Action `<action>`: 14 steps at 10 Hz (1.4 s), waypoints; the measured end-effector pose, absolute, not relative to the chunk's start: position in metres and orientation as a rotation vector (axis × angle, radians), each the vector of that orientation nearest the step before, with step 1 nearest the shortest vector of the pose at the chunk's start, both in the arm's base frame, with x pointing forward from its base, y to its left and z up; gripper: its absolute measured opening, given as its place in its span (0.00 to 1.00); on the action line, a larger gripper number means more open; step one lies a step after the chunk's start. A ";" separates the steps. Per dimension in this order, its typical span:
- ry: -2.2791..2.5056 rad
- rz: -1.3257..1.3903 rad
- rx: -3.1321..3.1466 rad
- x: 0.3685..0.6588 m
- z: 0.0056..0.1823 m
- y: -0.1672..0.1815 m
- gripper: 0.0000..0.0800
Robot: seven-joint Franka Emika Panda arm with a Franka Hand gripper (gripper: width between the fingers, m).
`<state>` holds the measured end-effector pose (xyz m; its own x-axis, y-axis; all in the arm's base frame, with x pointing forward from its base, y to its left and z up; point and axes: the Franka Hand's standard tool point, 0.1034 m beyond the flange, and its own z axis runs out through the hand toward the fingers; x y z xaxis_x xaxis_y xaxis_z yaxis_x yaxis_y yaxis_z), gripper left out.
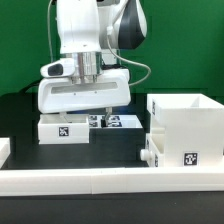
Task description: Assemble drawer
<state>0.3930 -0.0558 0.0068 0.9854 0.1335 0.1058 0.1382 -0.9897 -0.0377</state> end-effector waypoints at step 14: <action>-0.239 -0.166 -3.072 0.419 0.016 -0.051 0.05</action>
Offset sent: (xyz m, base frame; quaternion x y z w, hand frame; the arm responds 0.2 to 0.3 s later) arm 0.0043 -0.0071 0.0011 0.0072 -0.0026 0.0034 1.0000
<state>0.4190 -0.0509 0.0162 0.9822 0.1512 0.1115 0.1573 -0.9864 -0.0474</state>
